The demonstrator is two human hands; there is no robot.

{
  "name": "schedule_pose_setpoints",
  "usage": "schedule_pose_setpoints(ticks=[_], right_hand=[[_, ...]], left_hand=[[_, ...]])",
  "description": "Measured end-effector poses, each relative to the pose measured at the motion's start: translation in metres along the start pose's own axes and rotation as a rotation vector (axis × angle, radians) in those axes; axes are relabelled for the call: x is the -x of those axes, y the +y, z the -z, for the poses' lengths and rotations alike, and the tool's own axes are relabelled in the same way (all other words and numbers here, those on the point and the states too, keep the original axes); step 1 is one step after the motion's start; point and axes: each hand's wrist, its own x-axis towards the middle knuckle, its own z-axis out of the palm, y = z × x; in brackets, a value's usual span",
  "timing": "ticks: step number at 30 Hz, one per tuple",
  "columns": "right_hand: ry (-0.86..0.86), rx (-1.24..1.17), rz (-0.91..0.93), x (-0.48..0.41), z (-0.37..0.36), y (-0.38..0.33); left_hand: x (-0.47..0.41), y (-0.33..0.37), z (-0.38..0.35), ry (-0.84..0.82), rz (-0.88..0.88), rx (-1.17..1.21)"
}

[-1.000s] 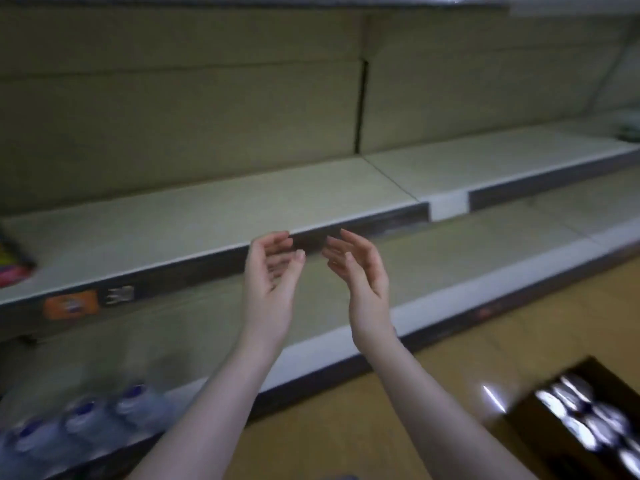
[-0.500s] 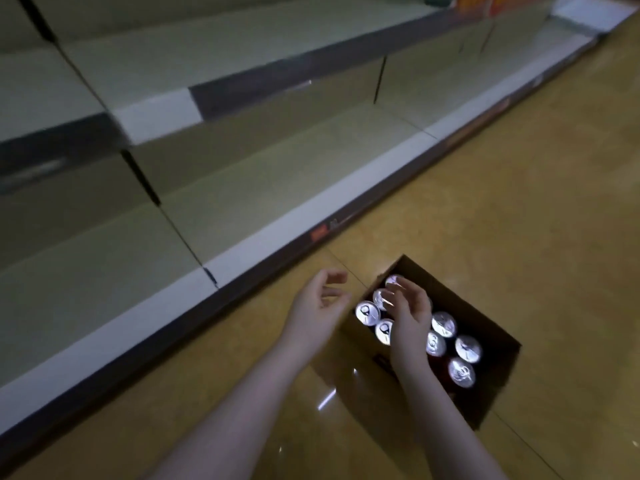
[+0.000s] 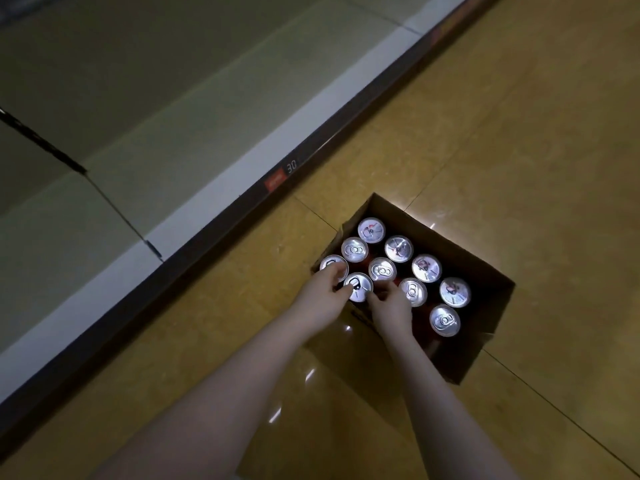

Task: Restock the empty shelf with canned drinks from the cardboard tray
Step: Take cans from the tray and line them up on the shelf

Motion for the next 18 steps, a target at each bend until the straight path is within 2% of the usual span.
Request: schedule_pose_setpoints(ticks=[7, 15, 18], right_hand=[[0.076, 0.156, 0.013, -0.002, -0.004, -0.005], [0.185, 0.222, 0.139, 0.021, 0.026, -0.032], [0.186, 0.275, 0.209, 0.035, 0.046, -0.053]], left_hand=[[-0.005, 0.008, -0.004, -0.024, -0.022, -0.14], [0.001, 0.011, -0.009, 0.017, -0.09, -0.288], [0.005, 0.016, -0.012, 0.044, -0.138, -0.266]])
